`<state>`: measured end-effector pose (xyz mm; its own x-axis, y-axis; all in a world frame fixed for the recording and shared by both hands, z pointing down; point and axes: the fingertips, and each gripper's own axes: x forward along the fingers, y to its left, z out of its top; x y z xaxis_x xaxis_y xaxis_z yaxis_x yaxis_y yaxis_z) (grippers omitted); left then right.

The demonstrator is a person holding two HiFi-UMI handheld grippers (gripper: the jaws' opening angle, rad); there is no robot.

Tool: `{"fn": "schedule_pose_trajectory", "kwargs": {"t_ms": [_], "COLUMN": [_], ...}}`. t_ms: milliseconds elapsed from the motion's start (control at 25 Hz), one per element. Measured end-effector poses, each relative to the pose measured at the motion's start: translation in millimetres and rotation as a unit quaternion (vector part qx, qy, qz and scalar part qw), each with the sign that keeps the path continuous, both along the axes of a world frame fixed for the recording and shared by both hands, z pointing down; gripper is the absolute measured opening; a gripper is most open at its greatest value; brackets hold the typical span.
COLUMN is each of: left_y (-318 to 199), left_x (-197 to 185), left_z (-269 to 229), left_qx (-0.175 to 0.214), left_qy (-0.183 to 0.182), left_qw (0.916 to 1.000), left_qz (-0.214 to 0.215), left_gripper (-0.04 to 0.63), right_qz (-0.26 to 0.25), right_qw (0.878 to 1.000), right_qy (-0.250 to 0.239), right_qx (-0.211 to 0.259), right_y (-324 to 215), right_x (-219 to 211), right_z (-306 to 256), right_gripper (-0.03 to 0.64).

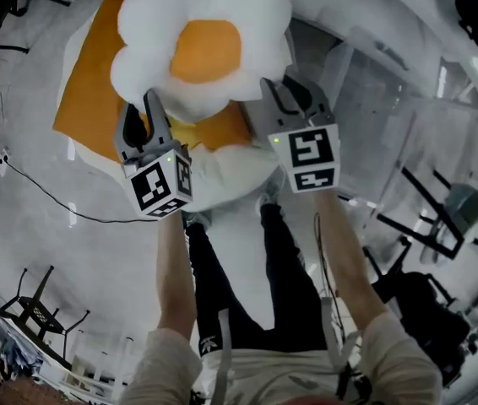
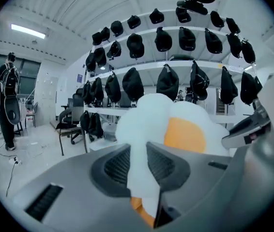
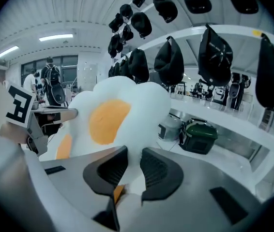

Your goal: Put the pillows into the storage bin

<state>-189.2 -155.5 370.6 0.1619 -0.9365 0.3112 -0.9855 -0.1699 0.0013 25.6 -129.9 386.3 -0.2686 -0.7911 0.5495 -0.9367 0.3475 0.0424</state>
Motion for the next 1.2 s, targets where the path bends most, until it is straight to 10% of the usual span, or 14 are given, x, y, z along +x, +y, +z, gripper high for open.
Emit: {"fn": "schedule_pose_trajectory", "kwargs": {"t_ms": [360, 600, 960, 1200], "left_y": [-5.1, -7.8, 69.3, 127.8], "left_x": [24.3, 142.5, 414.3, 498.5], "left_z": [-15.2, -2.6, 58.7, 90.0], "left_qx": [0.005, -0.002, -0.087, -0.123], "left_qy": [0.036, 0.022, 0.051, 0.037], "left_qw": [0.9991, 0.9922, 0.9375, 0.9074], "left_qz": [0.021, 0.123, 0.333, 0.400], "left_gripper": [0.084, 0.081, 0.074, 0.073], "right_qz": [0.015, 0.104, 0.335, 0.404], "right_qw": [0.999, 0.994, 0.939, 0.911], "right_qy": [0.005, 0.013, 0.063, 0.059], "right_qx": [0.040, 0.033, -0.031, -0.060], "right_y": [-2.1, 26.2, 185.2, 267.0], "right_x": [24.7, 133.0, 366.3, 424.9], "right_z": [-30.3, -17.6, 30.7, 54.7], "right_gripper": [0.081, 0.081, 0.081, 0.081]}}
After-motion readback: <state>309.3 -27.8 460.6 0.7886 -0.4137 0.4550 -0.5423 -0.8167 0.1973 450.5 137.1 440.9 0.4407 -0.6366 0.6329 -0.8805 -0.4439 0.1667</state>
